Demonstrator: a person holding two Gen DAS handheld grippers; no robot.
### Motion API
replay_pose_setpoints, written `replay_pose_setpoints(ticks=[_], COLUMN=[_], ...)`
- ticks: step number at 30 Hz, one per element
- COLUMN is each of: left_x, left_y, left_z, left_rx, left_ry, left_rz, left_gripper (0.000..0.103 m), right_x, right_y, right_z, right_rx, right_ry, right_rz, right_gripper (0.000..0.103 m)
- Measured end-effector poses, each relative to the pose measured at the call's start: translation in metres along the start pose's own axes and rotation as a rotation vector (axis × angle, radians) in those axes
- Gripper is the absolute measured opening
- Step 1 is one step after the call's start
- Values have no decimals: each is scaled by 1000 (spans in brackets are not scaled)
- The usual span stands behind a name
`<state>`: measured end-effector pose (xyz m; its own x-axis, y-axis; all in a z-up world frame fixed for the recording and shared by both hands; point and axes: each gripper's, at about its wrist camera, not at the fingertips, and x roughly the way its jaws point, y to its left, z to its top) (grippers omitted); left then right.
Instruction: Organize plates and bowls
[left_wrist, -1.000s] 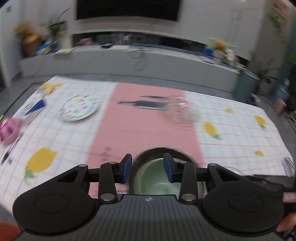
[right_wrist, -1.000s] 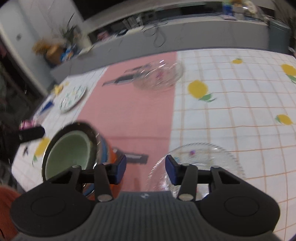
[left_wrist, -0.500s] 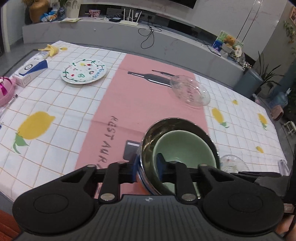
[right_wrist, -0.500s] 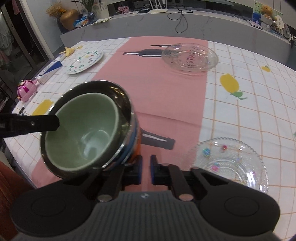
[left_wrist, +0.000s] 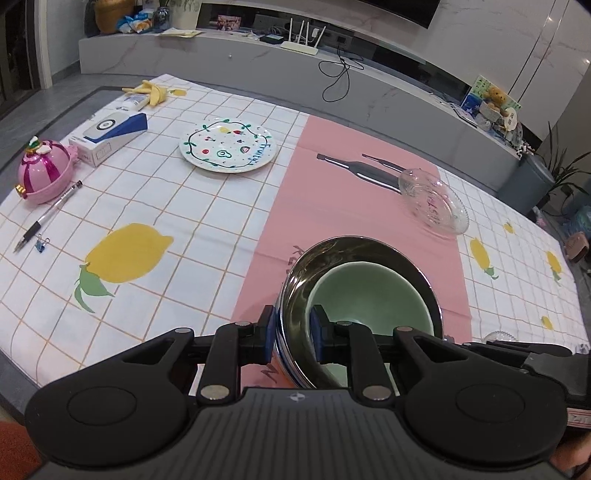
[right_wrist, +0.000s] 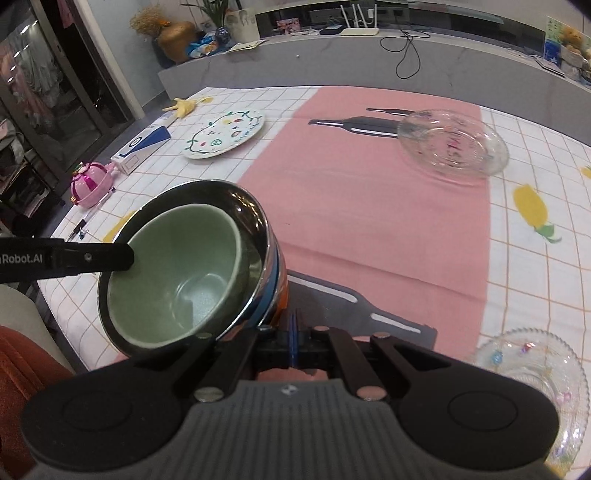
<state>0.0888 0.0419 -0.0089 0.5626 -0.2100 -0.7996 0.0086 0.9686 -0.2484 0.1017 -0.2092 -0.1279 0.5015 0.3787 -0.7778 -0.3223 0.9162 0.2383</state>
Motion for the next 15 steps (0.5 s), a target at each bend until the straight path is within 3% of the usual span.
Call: replay_pose_setpoints(ticks=[5, 8, 10, 15], left_x=[1, -3, -7, -8], left_y=[4, 9, 14, 26], left_z=[9, 19, 27, 54], left_rx=[50, 80, 84, 103], left_ry=[7, -17, -43, -115], left_rz=[-26, -35, -43, -42], left_gripper=[29, 31, 32, 36], right_x=[0, -4, -9, -19], right_y=[6, 1, -4, -12], right_z=[3, 9, 16, 46], right_rx=[-62, -71, -51, 10], right_ry=[-12, -31, -52, -97], right_rz=[-53, -80, -90, -55], right_gripper=[6, 17, 32, 39])
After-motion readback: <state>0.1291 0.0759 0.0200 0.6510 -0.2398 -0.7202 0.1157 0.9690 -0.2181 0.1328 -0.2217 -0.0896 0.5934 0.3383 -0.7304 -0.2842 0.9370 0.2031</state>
